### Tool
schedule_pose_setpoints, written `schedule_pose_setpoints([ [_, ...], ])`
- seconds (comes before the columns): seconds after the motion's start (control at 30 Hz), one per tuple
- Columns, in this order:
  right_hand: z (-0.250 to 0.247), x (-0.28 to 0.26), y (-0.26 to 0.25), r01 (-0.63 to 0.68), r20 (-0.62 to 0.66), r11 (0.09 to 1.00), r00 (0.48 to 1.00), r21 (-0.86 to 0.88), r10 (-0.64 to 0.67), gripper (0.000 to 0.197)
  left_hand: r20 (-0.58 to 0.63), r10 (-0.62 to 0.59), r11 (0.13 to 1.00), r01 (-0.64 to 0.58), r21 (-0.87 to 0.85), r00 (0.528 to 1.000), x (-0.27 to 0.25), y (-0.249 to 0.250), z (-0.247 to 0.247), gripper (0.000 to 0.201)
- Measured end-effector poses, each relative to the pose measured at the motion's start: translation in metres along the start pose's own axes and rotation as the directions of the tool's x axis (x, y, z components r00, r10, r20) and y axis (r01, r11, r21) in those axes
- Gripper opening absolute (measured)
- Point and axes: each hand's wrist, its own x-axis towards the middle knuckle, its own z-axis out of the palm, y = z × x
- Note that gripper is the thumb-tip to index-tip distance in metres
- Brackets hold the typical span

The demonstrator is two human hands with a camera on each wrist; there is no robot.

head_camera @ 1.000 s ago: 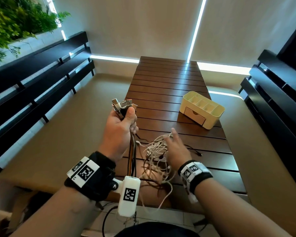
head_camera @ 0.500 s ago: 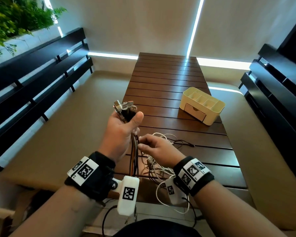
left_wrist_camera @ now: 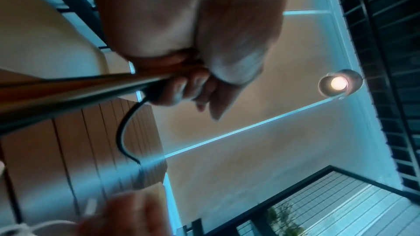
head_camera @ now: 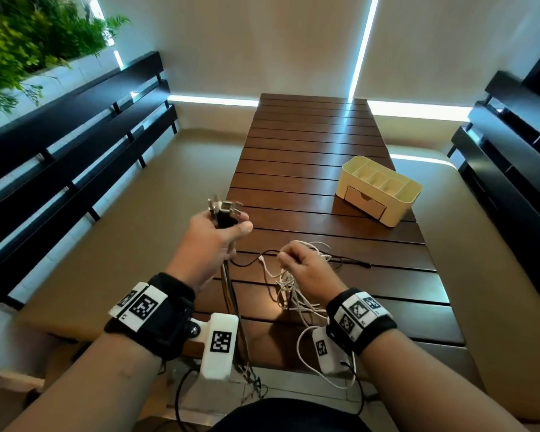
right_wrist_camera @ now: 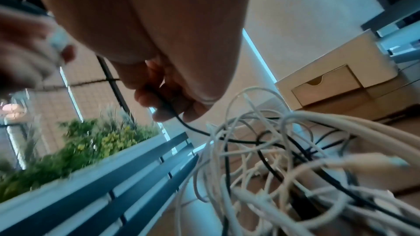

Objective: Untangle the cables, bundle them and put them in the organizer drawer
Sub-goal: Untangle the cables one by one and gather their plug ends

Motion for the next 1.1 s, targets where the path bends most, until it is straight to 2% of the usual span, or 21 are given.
schedule_pose_setpoints([
  [0.07, -0.009, 0.002, -0.008, 0.058, -0.049, 0.998, 0.997, 0.033, -0.057, 0.012, 0.018, -0.060, 0.992, 0.057, 0.116, 0.998, 0.001, -0.005, 0.001, 0.013],
  [0.13, -0.016, 0.004, -0.019, 0.132, -0.073, 0.990, 0.989, 0.046, -0.128, 0.011, 0.055, -0.078, 0.971, 0.063, 0.233, 0.995, 0.000, -0.009, 0.006, 0.015],
  [0.27, -0.018, 0.006, -0.032, 0.186, -0.050, 0.980, 0.982, 0.069, -0.183, 0.012, 0.249, -0.078, 0.893, -0.043, 0.447, 0.965, -0.001, -0.009, 0.015, 0.011],
  [0.4, -0.018, 0.002, -0.029, 0.189, -0.028, 0.977, 0.982, 0.102, -0.188, 0.008, 0.352, -0.042, 0.881, -0.131, 0.454, 0.935, -0.002, -0.003, 0.014, 0.011],
  [0.5, -0.014, 0.001, -0.021, 0.146, 0.025, 0.982, 0.988, 0.120, -0.150, 0.022, 0.360, 0.025, 0.906, -0.173, 0.385, 0.933, -0.005, 0.006, 0.014, 0.016],
  [0.6, -0.005, 0.004, -0.002, 0.104, 0.066, 0.993, 0.992, 0.053, -0.108, 0.034, 0.336, 0.073, 0.962, -0.155, 0.223, 0.939, -0.007, 0.023, 0.015, 0.019],
  [0.67, -0.003, 0.005, 0.014, 0.040, 0.053, 0.999, 0.998, -0.009, -0.040, 0.034, 0.290, 0.109, 0.988, -0.135, 0.070, 0.951, -0.005, 0.036, 0.011, 0.027],
  [0.73, -0.009, 0.007, 0.022, -0.034, 0.010, 0.999, 0.999, -0.015, 0.034, 0.032, 0.241, 0.133, 0.990, -0.138, 0.003, 0.961, -0.002, 0.044, 0.002, 0.032],
  [0.83, -0.027, 0.014, 0.009, -0.050, -0.132, 0.987, 0.989, 0.154, 0.071, 0.028, 0.177, 0.038, 0.990, -0.061, 0.127, 0.984, 0.006, 0.033, -0.015, 0.026],
  [0.97, -0.056, 0.025, -0.021, 0.071, -0.285, 0.954, 0.959, 0.290, 0.016, 0.032, 0.024, -0.109, 0.967, 0.100, 0.236, 0.994, 0.008, -0.001, -0.027, 0.011],
  [1.03, -0.066, 0.026, -0.033, 0.131, -0.310, 0.952, 0.950, 0.277, -0.041, 0.031, -0.048, -0.111, 0.962, 0.119, 0.244, 0.993, 0.006, -0.011, -0.029, 0.014],
  [1.1, -0.068, 0.026, -0.039, 0.149, -0.290, 0.975, 0.952, 0.166, -0.097, 0.027, -0.092, -0.065, 0.964, 0.086, 0.252, 0.994, 0.006, -0.013, -0.030, 0.016],
])
